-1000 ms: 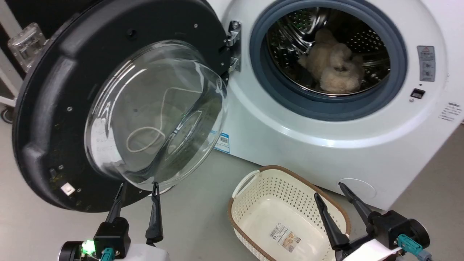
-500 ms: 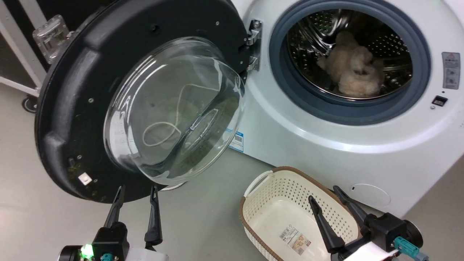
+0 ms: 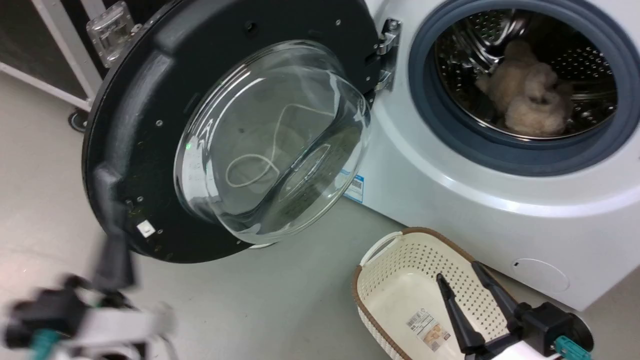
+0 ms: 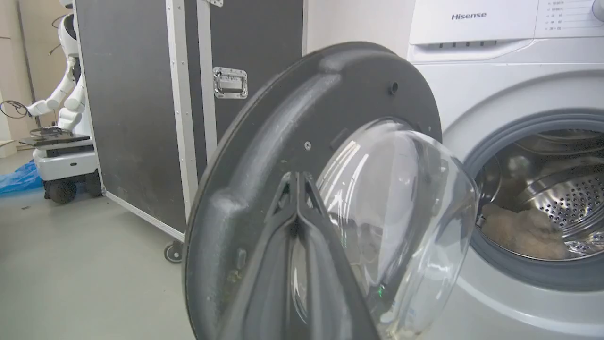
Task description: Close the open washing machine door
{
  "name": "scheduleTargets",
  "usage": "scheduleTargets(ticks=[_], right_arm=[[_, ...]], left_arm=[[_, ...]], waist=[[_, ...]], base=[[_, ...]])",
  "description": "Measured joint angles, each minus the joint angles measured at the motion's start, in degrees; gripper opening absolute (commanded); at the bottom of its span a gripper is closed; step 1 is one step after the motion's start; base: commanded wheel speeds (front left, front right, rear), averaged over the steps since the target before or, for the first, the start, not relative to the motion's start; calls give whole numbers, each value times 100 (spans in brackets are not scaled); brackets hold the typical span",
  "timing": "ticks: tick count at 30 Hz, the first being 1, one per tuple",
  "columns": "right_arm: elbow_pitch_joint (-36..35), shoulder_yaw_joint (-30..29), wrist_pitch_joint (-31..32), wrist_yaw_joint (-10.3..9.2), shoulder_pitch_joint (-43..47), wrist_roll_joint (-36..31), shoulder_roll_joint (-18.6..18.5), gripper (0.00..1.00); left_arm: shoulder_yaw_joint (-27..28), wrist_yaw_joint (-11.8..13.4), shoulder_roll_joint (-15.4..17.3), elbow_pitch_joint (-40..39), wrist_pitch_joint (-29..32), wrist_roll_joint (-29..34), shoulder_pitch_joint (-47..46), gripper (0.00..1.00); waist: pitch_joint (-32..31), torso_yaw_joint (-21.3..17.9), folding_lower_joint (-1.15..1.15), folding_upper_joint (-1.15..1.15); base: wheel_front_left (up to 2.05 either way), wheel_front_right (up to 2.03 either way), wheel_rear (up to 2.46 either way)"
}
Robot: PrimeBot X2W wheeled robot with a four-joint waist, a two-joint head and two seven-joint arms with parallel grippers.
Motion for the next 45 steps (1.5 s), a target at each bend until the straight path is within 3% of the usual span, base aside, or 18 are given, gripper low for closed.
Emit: scheduleTargets(ticks=[4, 7, 12, 16, 19, 22, 28, 37, 45], right_arm=[[-73, -89, -60, 0, 78, 3, 2, 100], [-94, -69, -100, 0, 85, 5, 0, 100], [-86, -65, -142, 0, 63, 20, -1, 100], [-84, -47, -143, 0, 49, 98, -8, 100], [-56, -54, -143, 0, 49, 104, -27, 100], [10, -94, -143, 0, 48, 103, -42, 100], [55, -68, -143, 0, -38, 104, -58, 100], [141, -102, -143, 0, -34, 114, -56, 100], [243, -348, -143, 0, -27, 92, 63, 100]], left_arm=[[522, -205, 475, 43, 8, -454, -611, 0], [1121, -200, 705, 130, 257, -1148, -1234, 0], [1942, -185, 1237, 913, 1099, -2335, -2128, 0], [2214, -162, 1508, 1728, 1874, -3045, -2572, 0], [2323, -149, 1491, 2301, 2520, -3729, -2921, 0], [2472, 31, 1447, 2744, 3125, -4305, -3217, 0], [2516, 355, 1469, 3299, 4407, -4954, -3331, 0], [2371, 267, 1325, 2789, 5737, -5603, -2851, 0], [2117, 203, 803, 1834, 6541, -6004, -1982, 0]], waist=[[58, 87, 0, 0], [137, 82, 0, 0], [257, -75, 0, 0], [335, -247, 0, 0], [387, -339, 0, 0], [405, -411, 0, 0], [420, -532, 0, 0], [299, -590, 0, 0], [-29, -664, 0, 0]], base=[[0, 0, 0], [0, 0, 0], [0, 0, 0], [0, 0, 0], [0, 0, 0], [0, 0, 0], [0, 0, 0], [0, 0, 0], [0, 0, 0]])
